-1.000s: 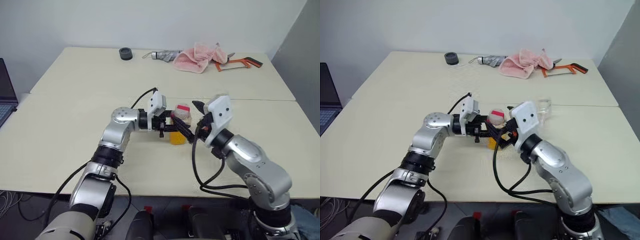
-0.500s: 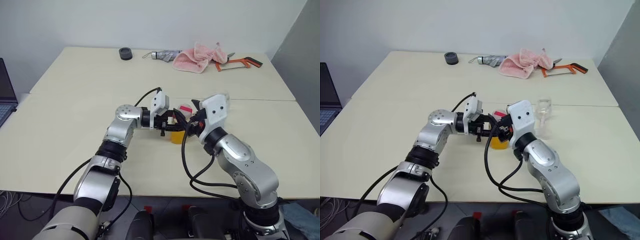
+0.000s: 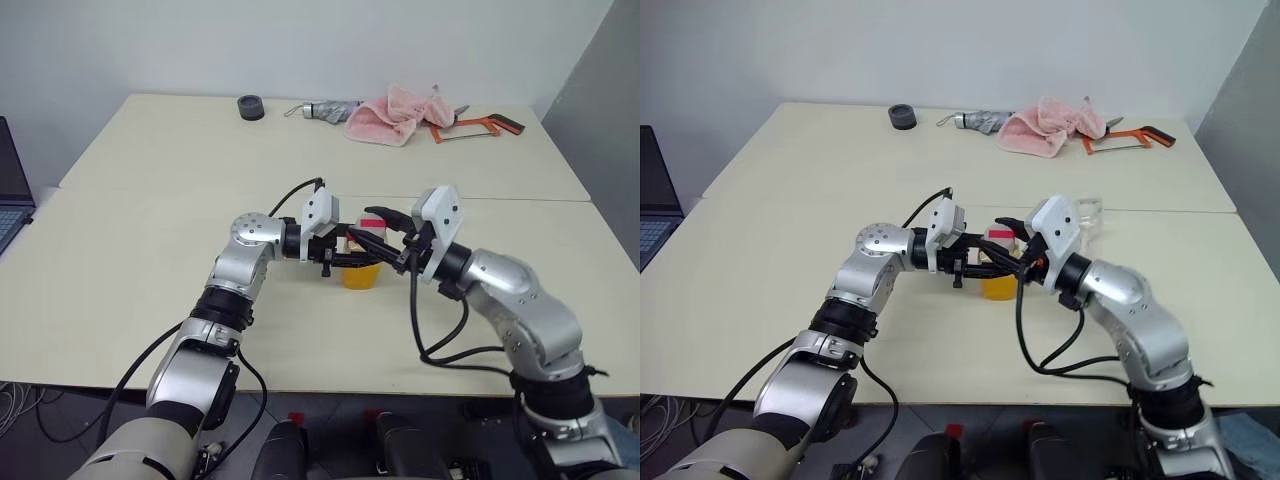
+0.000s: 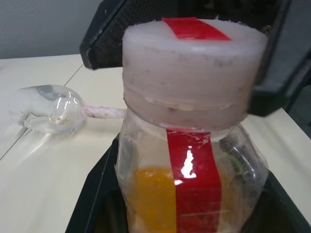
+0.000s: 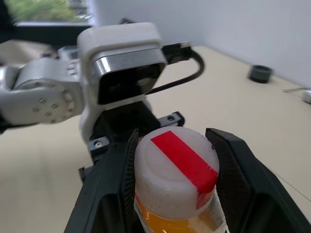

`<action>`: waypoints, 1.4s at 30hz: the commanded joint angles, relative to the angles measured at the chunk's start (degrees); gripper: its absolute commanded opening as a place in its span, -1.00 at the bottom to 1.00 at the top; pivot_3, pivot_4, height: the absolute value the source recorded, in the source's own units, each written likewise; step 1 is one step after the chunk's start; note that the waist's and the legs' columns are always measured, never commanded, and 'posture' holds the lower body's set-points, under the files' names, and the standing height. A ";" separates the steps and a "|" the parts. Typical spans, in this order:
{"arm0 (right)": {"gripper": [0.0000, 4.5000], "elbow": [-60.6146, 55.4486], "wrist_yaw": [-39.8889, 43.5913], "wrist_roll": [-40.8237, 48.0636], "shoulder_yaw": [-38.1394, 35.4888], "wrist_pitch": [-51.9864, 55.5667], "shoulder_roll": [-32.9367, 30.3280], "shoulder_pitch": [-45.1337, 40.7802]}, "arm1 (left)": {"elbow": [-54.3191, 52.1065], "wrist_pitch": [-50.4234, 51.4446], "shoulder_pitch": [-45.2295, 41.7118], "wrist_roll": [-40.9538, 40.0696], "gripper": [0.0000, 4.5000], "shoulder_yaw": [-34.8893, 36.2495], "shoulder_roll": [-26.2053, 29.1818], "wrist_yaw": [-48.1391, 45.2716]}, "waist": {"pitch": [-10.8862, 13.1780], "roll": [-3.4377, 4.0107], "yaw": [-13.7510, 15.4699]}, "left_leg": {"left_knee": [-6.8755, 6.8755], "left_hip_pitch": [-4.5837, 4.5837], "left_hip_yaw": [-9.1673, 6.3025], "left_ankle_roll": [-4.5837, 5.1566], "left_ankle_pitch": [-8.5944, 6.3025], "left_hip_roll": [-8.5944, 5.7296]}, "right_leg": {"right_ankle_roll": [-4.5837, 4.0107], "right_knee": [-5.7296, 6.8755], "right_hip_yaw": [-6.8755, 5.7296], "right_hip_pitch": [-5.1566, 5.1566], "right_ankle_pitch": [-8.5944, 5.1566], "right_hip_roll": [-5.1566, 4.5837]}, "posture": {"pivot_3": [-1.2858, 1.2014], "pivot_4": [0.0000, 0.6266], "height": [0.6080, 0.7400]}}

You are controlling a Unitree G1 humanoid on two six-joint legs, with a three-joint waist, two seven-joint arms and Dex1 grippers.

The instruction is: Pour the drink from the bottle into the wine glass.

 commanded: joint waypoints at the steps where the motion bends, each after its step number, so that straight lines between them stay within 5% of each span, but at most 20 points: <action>1: -0.17 8.27 10.68 0.82 0.53 -2.76 -2.82 -4.56 | -3.97 0.74 -0.23 -1.26 -0.19 1.05 0.36 1.17 | 0.00 0.00 0.05 | -0.01 0.00 -0.04 0.00 0.00 0.01 | 0.00 0.00 -0.04 0.01 0.00 0.01 | 0.03 -0.52 1.00; 5: -0.17 8.48 10.45 3.21 -2.48 -1.02 -3.14 -3.92 | -5.36 1.48 0.58 -1.18 -0.19 1.12 0.18 2.87 | 0.01 0.01 0.19 | -0.04 -0.05 -0.08 0.00 0.00 0.03 | -0.03 -0.03 -0.07 0.01 -0.01 0.00 | 0.03 -0.52 1.00; 10: 0.58 -5.81 -1.35 5.63 -9.35 2.26 -1.63 4.63 | -6.48 2.36 1.52 -1.07 -0.19 1.18 0.32 4.72 | 0.03 0.04 0.38 | -0.02 -0.14 -0.09 0.00 0.00 0.06 | -0.03 -0.06 -0.02 -0.01 -0.01 -0.19 | 0.03 -0.52 1.00; 12: 0.72 -14.27 -8.07 6.26 -10.06 5.90 0.27 8.42 | -6.44 2.58 1.69 -1.19 -0.19 1.19 0.28 5.08 | 0.03 0.05 0.38 | -0.02 -0.14 -0.09 0.00 0.00 0.07 | -0.01 -0.04 -0.01 -0.02 -0.01 -0.23 | 0.03 -0.52 1.00; 16: 0.72 -25.16 -21.44 2.14 -5.33 10.77 5.92 14.43 | -5.69 2.78 1.49 -1.19 -0.19 0.93 -0.45 5.38 | 0.03 0.05 0.29 | -0.02 -0.10 -0.12 -0.01 0.00 0.05 | -0.01 0.01 -0.03 -0.02 -0.02 -0.10 | 0.03 -0.52 1.00; 21: 0.72 -25.15 -35.31 -6.68 0.42 12.20 14.29 13.42 | -4.00 1.96 0.64 -0.72 -0.19 0.39 -1.14 4.52 | 0.03 0.05 0.09 | 0.05 0.02 -0.04 -0.05 0.03 -0.01 | 0.00 0.24 0.04 -0.02 -0.03 -0.02 | 0.03 -0.52 1.00; 32: 0.72 -20.49 -39.81 -13.34 4.13 9.29 19.82 12.31 | -2.41 1.00 -0.39 -0.37 -0.19 0.05 -1.78 3.99 | 0.03 0.06 0.15 | 0.05 0.00 -0.05 -0.06 0.04 -0.01 | -0.01 0.20 0.04 -0.02 -0.03 0.00 | 0.03 -0.52 1.00; 39: -0.14 -21.00 -37.52 -12.52 4.24 7.00 20.60 13.67 | -1.93 0.63 -0.37 -0.34 -0.19 0.32 -1.63 4.03 | 0.03 0.06 0.13 | 0.04 -0.01 -0.05 -0.05 0.04 0.00 | -0.01 0.20 0.03 -0.03 -0.03 0.01 | 0.03 -0.52 1.00; 42: -0.14 -20.65 -35.46 -11.37 4.33 5.67 20.44 14.58 | -1.97 0.71 -0.30 -0.38 -0.19 0.40 -1.56 4.05 | 0.03 0.06 0.13 | 0.04 -0.01 -0.05 -0.05 0.04 0.00 | -0.01 0.20 0.03 -0.03 -0.03 0.01 | 0.03 -0.52 1.00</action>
